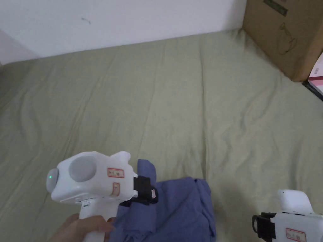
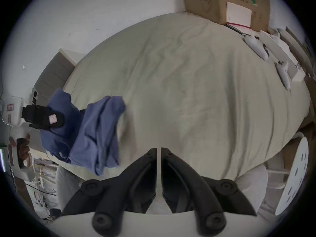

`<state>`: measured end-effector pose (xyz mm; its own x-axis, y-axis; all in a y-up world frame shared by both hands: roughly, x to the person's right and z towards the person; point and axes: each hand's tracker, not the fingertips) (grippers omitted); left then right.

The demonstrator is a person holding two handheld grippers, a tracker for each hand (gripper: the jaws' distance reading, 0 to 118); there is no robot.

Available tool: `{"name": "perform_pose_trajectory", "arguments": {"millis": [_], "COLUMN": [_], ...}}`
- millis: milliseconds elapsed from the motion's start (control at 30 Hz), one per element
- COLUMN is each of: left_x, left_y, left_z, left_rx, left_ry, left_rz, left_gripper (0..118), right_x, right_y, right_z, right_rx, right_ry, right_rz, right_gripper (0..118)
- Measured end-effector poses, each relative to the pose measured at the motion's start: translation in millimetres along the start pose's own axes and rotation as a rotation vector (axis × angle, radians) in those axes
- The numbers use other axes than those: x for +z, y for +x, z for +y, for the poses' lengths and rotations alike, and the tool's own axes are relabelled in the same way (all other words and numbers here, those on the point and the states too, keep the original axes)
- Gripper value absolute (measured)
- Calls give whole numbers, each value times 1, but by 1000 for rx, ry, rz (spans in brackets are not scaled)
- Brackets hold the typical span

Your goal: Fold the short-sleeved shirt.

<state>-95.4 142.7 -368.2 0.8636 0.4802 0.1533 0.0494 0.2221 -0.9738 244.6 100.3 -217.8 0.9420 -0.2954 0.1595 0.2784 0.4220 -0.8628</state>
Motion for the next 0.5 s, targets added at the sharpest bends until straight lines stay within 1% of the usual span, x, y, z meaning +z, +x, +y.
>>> {"name": "perform_pose_trajectory", "arguments": {"millis": [67, 100, 167, 267, 300, 333, 367, 400, 433, 467, 500], "left_x": [-17, -21, -30, -35, -36, -37, -37, -37, -35, -32, -28], "left_y": [12, 18, 27, 37, 40, 43, 44, 48, 48, 46, 44], "left_z": [3, 4, 7, 11, 12, 14, 15, 14, 13, 12, 11], "left_rx": [-44, -43, -62, -64, -69, -82, -90, -92, -83, -82, -82], "left_ry": [-32, -36, -42, -58, -60, -62, -69, -80, -81, -78, -77], "left_rz": [42, 47, 41, 22, 3, -21, -40, -69, -92, -125, -135], "left_gripper": [10, 10, 10, 11, 18, 31, 49, 76, 92, 102, 104], "right_x": [0, -1, -3, -8, -8, -10, -11, -12, -12, -11, -11], "right_y": [10, 13, 19, 21, 21, 20, 19, 18, 17, 15, 14], "right_z": [-4, -5, -8, -10, -10, -10, -10, -9, -9, -8, -7], "right_rx": [-31, -46, -72, -81, -75, -68, -64, -58, -53, -50, -47], "right_ry": [-1, -3, -7, -17, -20, -23, -27, -30, -32, -31, -29], "right_rz": [-4, 0, 9, 1, -1, -2, -4, -4, -4, -2, 0], "right_gripper": [5, 5, 5, 5, 5, 5, 5, 5, 5, 5, 5]}}
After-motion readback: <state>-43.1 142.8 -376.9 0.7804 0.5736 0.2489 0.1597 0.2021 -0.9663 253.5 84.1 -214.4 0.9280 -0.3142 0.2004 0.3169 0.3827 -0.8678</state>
